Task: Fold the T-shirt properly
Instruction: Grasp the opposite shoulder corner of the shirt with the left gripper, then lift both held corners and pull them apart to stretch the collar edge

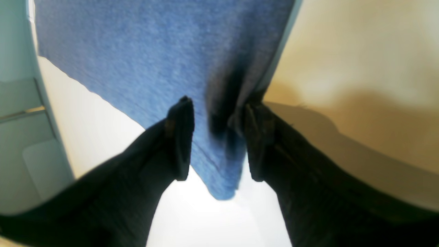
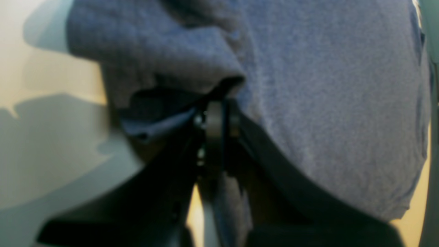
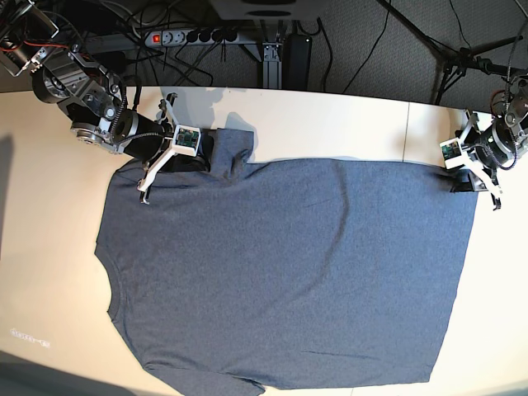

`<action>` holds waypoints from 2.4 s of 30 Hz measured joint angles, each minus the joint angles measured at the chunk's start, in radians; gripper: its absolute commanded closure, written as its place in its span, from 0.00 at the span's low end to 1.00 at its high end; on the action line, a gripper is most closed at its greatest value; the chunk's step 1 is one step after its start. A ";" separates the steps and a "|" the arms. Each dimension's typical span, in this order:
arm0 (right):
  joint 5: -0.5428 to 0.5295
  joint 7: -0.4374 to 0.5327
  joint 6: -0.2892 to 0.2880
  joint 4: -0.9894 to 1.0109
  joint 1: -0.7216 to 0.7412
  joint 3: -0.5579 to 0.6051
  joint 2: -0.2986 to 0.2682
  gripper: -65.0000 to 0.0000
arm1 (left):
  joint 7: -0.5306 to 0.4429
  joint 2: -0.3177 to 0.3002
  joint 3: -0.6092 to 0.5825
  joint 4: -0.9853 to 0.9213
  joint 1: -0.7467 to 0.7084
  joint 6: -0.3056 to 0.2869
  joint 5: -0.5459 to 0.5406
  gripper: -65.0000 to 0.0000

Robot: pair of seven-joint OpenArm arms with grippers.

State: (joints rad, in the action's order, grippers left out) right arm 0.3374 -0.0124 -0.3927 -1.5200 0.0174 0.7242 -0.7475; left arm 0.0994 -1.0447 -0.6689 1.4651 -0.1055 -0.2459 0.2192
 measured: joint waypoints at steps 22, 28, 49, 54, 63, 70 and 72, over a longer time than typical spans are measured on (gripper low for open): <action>0.000 -0.002 0.000 0.000 0.000 0.000 0.000 1.00 | -0.127 0.000 -0.077 -0.086 0.053 0.019 0.092 1.00; 0.000 -0.002 0.000 0.000 0.000 0.000 0.000 1.00 | -0.128 0.000 -0.077 -0.086 0.053 0.021 0.106 1.00; -0.150 -0.209 -0.007 -0.139 -0.012 -0.034 -0.058 1.00 | -0.183 -0.018 0.088 -0.073 0.037 -0.251 0.047 1.00; -0.177 -0.212 -0.009 -0.150 -0.018 -0.061 -0.069 1.00 | -0.171 -0.024 0.138 -0.031 0.031 -0.287 -0.022 1.00; -0.187 -0.247 -0.017 -0.216 -0.020 -0.145 -0.070 1.00 | -0.013 -0.025 0.184 0.136 0.040 -0.293 -0.142 1.00; -0.188 -0.289 -0.019 -0.250 -0.014 -0.144 -0.070 1.00 | 0.005 -0.025 0.184 0.135 0.075 -0.294 -0.126 1.00; -0.188 -0.292 -0.019 -0.256 0.000 -0.144 -0.070 1.00 | 0.006 -0.025 0.184 0.134 0.098 -0.294 -0.126 1.00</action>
State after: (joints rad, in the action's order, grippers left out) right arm 0.1497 -0.3046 -0.4122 -1.7756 0.0174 0.5800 -0.8177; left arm 0.1055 -1.0698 -0.4847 1.5990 -0.0071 -0.5396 0.0929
